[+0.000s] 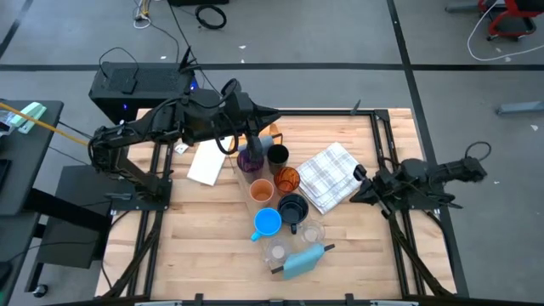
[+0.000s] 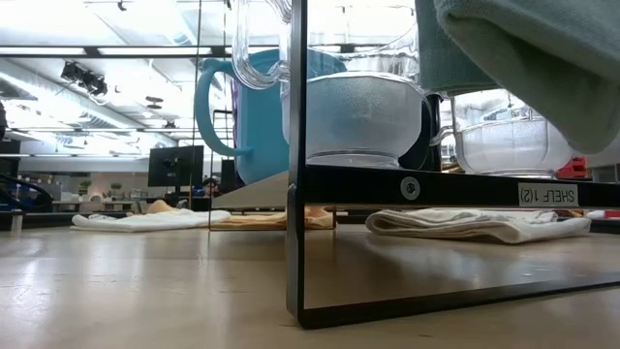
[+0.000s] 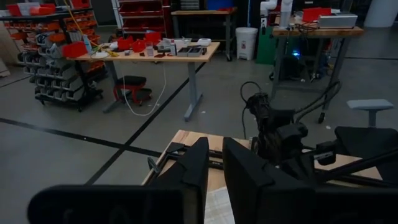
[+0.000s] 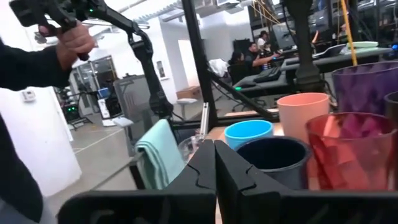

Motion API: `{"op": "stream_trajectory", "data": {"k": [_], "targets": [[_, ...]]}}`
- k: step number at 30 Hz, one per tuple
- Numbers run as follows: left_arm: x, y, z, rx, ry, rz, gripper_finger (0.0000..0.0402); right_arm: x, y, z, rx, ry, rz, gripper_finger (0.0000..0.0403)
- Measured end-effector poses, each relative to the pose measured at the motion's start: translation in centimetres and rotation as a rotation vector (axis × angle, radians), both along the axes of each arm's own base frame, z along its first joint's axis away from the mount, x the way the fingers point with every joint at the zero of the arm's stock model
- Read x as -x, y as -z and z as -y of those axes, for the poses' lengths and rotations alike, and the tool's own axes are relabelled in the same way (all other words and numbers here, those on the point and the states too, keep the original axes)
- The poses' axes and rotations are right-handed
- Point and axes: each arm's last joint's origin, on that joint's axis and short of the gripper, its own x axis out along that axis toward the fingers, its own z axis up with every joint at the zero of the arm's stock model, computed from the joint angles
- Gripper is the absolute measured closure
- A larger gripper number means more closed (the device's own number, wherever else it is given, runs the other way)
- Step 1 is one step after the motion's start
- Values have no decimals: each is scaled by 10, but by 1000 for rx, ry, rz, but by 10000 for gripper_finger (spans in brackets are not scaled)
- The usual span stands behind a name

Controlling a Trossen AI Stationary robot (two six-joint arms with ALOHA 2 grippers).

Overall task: Stack small to large cups/mugs on shelf
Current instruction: Return to Home Position

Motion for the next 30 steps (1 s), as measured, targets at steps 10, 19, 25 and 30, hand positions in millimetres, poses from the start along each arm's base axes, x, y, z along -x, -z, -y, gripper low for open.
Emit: {"op": "stream_trajectory", "data": {"k": [10,19,25,30], "targets": [[0,1,0,1,0,-9,348,-2,0,20,-7,20,-13,403],[0,1,0,0,0,-9,344,-4,4,23,-2,89,18,403],[0,1,0,-24,4,-18,347,-4,3,26,42,196,46,403],[0,1,0,-26,4,-19,353,-6,12,30,154,342,-21,403]]}}
